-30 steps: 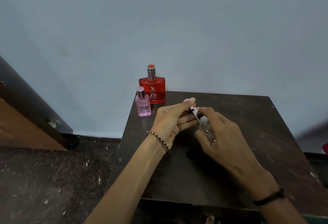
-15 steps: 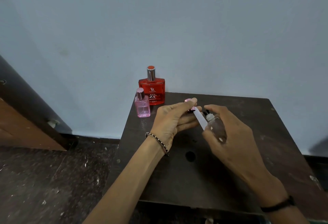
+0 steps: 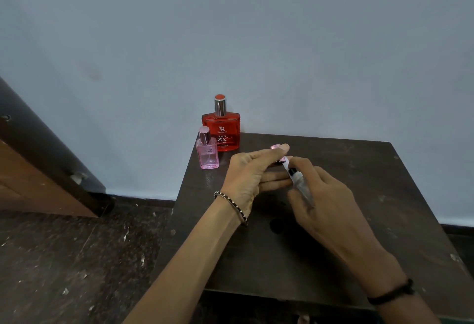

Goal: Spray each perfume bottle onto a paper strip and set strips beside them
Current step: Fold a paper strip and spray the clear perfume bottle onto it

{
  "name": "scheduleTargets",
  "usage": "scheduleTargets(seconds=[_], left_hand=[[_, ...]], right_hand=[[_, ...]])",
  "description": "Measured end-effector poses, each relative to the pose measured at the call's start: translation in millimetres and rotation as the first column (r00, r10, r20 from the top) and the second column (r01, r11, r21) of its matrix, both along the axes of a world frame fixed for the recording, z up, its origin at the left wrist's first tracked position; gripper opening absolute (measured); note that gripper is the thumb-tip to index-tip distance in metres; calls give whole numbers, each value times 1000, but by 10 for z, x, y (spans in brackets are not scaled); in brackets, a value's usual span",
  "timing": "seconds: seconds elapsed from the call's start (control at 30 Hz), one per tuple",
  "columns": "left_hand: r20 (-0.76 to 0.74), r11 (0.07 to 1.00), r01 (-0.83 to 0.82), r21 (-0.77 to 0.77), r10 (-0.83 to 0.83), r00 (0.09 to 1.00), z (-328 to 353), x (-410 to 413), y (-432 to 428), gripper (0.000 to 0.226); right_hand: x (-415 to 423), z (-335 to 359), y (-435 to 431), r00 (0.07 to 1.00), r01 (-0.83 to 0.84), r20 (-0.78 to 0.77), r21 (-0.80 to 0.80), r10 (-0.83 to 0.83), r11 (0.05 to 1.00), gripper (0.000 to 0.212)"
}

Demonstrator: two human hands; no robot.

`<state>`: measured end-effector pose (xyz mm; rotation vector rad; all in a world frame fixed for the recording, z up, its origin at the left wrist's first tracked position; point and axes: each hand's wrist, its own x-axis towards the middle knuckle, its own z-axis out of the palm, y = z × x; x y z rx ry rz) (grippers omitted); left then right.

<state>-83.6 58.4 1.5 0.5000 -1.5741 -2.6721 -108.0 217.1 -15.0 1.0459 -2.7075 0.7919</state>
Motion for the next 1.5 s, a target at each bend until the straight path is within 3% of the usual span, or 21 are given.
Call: scheduleTargets(seconds=[0.13, 0.33, 0.47, 0.7, 0.9, 1.1, 1.2, 1.5], left_hand=[[13, 1000, -7, 0, 7, 1000, -6, 5, 1, 16], [15, 1000, -18, -5, 18, 1000, -9, -1, -1, 24], [16, 1000, -13, -12, 13, 1000, -30, -2, 26, 17], [-18, 998, -30, -60, 29, 999, -33, -25, -36, 31], [-29, 990, -16, -143, 12, 1000, -34, -47, -34, 30], [-55, 979, -28, -202, 17, 998, -36, -56, -20, 22], [-54, 980, -49, -194, 39, 998, -37, -65, -10, 22], [-34, 988, -57, -142, 53, 998, -31, -81, 40, 29]], right_hand=[[22, -9, -40, 1000, 12, 12, -44, -11, 999, 49], [-14, -32, -5, 1000, 2, 28, -85, 1, 996, 50], [-26, 6, -11, 1000, 4, 19, -115, -2, 993, 38], [-43, 99, 235, 945, 246, 300, -382, -132, 891, 53], [-123, 51, 320, 879, 313, 474, -490, -52, 814, 41], [-155, 69, 342, 847, 323, 529, -581, 44, 747, 30], [-150, 109, 353, 815, 336, 573, -588, 86, 736, 42], [-92, 153, 255, 781, 318, 621, -489, 68, 813, 42]])
